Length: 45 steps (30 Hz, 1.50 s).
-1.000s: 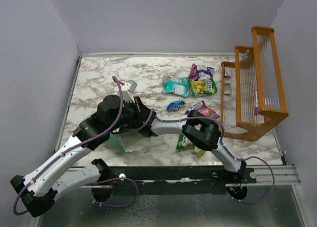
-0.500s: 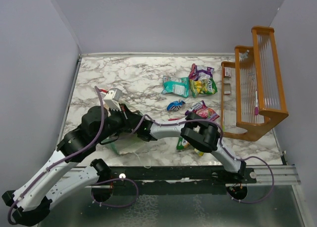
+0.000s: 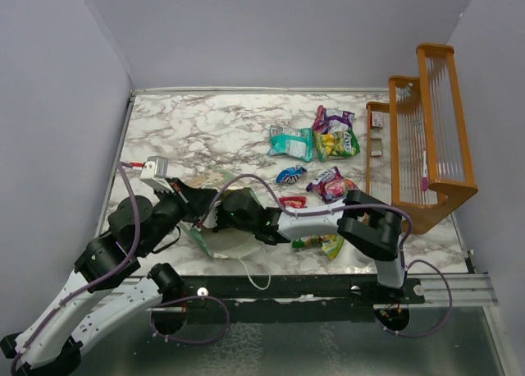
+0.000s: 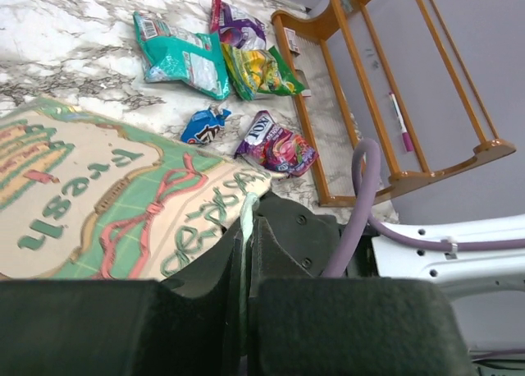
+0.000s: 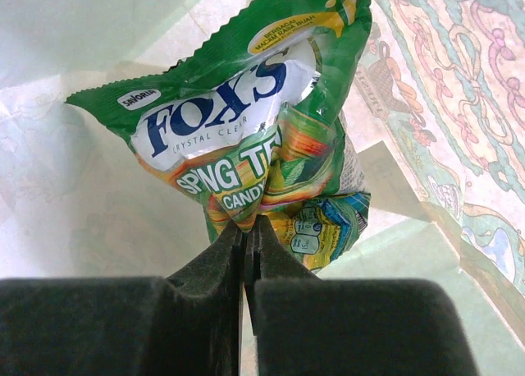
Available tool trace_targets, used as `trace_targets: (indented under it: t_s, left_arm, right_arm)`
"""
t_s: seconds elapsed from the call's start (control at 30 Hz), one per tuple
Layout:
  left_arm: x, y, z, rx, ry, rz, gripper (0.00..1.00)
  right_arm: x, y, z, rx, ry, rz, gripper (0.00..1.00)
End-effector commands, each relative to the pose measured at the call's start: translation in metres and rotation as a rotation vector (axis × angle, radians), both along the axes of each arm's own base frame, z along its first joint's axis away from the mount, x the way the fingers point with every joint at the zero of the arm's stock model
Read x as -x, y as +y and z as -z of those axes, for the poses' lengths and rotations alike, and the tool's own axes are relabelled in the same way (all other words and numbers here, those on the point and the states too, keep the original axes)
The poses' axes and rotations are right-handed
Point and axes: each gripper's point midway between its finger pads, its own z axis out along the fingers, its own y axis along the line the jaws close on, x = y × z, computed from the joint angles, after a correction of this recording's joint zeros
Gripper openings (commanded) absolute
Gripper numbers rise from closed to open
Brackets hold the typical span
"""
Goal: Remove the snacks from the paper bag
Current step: Take out the snack from the paper bag.
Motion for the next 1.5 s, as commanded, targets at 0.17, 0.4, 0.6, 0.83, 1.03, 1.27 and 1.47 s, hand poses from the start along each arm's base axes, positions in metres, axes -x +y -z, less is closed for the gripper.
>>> trace_targets:
  t_s: [0.17,0.4,0.6,0.83,1.03,1.27,1.47]
  left_arm:
    - [-0.014,-0.006,-0.024,-0.038,-0.033,-0.018,0.00]
    - [-0.014,-0.012,-0.035,-0.018,-0.060,0.005,0.00]
    - [-0.020,0.012,-0.063,-0.216,-0.113,-0.043,0.00]
    - [-0.022,-0.012,-0.060,-0.150,-0.103,0.022,0.00]
    - [-0.026,-0.007,-0.044,-0.106,-0.071,-0.039,0.00]
    - [-0.026,-0.010,-0.050,-0.097,-0.083,-0.028,0.00]
    - [-0.022,-0.009,-0.079,-0.150,-0.138,0.017,0.00]
  right_arm:
    - [0.030,-0.041,-0.040,-0.050,-0.013,-0.044,0.01]
    - [0.053,-0.054,-0.074,-0.119,0.039,-0.110,0.01]
    - [0.067,-0.053,-0.139,-0.279,0.199,-0.087,0.01]
    - [0.074,-0.062,-0.151,-0.252,0.222,-0.095,0.01]
    - [0.114,-0.098,-0.187,-0.360,0.213,-0.250,0.01]
    - [0.137,-0.124,-0.194,-0.393,0.245,-0.318,0.01]
    - [0.118,-0.138,-0.180,-0.412,0.230,-0.180,0.01]
